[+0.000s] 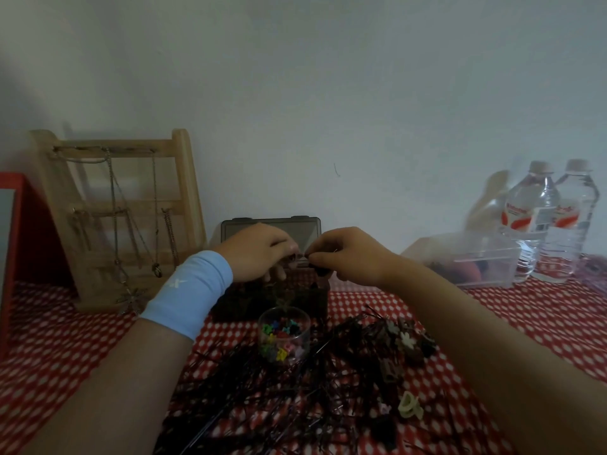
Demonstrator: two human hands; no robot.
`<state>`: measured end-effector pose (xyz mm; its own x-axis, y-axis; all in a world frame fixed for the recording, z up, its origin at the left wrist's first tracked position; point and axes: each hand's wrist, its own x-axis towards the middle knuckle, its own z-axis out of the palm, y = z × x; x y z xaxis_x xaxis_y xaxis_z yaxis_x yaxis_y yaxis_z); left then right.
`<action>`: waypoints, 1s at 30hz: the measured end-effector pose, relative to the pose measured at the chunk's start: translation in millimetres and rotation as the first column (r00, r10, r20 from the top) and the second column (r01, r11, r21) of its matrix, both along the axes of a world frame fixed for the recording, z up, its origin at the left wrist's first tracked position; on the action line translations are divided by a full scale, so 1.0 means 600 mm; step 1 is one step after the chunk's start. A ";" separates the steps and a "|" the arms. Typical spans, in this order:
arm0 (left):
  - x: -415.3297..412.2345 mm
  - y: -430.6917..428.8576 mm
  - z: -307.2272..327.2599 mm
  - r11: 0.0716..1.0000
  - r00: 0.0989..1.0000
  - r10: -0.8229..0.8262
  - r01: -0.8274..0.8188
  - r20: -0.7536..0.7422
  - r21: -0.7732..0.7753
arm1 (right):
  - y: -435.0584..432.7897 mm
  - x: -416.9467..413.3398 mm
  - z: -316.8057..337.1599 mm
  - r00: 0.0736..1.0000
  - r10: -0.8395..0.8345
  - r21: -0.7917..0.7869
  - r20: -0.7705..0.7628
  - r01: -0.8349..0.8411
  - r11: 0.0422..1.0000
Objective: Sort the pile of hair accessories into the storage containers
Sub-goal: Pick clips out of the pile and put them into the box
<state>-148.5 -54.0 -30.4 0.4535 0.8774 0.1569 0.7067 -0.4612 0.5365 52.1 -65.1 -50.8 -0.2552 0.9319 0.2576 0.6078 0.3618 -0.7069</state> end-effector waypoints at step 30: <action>0.026 -0.061 0.021 0.975 0.925 -0.216 0.191 -0.312 -0.109 | -0.014 0.028 0.046 0.957 0.109 -0.096 0.270 -0.086 0.992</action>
